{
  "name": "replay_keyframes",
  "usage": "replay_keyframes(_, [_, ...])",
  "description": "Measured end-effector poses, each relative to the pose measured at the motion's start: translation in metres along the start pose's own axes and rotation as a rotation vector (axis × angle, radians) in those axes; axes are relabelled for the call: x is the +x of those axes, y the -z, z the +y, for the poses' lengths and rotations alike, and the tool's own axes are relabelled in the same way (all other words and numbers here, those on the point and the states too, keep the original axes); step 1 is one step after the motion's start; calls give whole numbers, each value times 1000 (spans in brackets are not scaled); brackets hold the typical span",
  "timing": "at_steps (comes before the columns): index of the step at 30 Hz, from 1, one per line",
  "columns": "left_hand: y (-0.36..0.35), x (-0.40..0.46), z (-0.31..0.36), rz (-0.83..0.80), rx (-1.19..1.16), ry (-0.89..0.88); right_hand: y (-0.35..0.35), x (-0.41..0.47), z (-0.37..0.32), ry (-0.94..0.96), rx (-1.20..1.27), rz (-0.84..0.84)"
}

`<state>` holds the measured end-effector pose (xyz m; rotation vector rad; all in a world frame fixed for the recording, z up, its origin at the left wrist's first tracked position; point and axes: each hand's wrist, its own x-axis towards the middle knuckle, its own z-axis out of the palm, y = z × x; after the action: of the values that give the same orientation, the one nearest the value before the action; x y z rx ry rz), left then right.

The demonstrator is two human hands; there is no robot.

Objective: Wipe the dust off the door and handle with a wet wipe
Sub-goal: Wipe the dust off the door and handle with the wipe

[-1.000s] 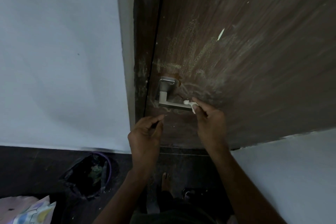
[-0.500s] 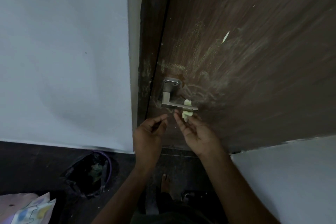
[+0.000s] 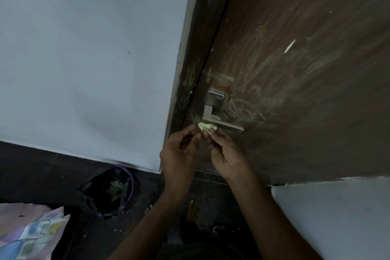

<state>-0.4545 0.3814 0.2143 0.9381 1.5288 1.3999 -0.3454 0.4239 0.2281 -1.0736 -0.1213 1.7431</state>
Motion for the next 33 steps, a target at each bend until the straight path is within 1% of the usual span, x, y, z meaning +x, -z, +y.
replay_keyframes(3, [-4,1,0,-5,-41,7,-10,6,5,-52,-48,14])
replay_keyframes(8, [-14,8,3,5,-52,50,-25,17,13,-103,-111,131])
replay_keyframes(10, [-20,13,5,5,-72,69,-22,20,13,-103,-111,122])
replay_keyframes(14, [-24,20,8,-6,-200,126,-10,16,13,-36,-160,38])
replay_keyframes(17, [-25,21,2,-26,-349,230,-6,13,11,19,-221,49])
replay_keyframes(21, [-29,38,0,-75,-591,463,-14,15,7,27,-226,136])
replay_keyframes(23, [-31,46,1,-90,-625,501,-18,17,8,44,-217,187])
replay_keyframes(26, [-29,49,1,-76,-638,481,-17,19,12,97,-241,226])
replay_keyframes(28, [-27,49,0,-32,-556,389,-14,19,13,139,-257,207])
replay_keyframes(30, [-30,50,2,17,-459,301,-11,22,14,285,-290,216])
replay_keyframes(32, [-33,50,3,48,-411,255,-8,24,17,439,-317,238])
replay_keyframes(33, [-34,50,2,56,-395,241,-6,24,20,478,-324,243])
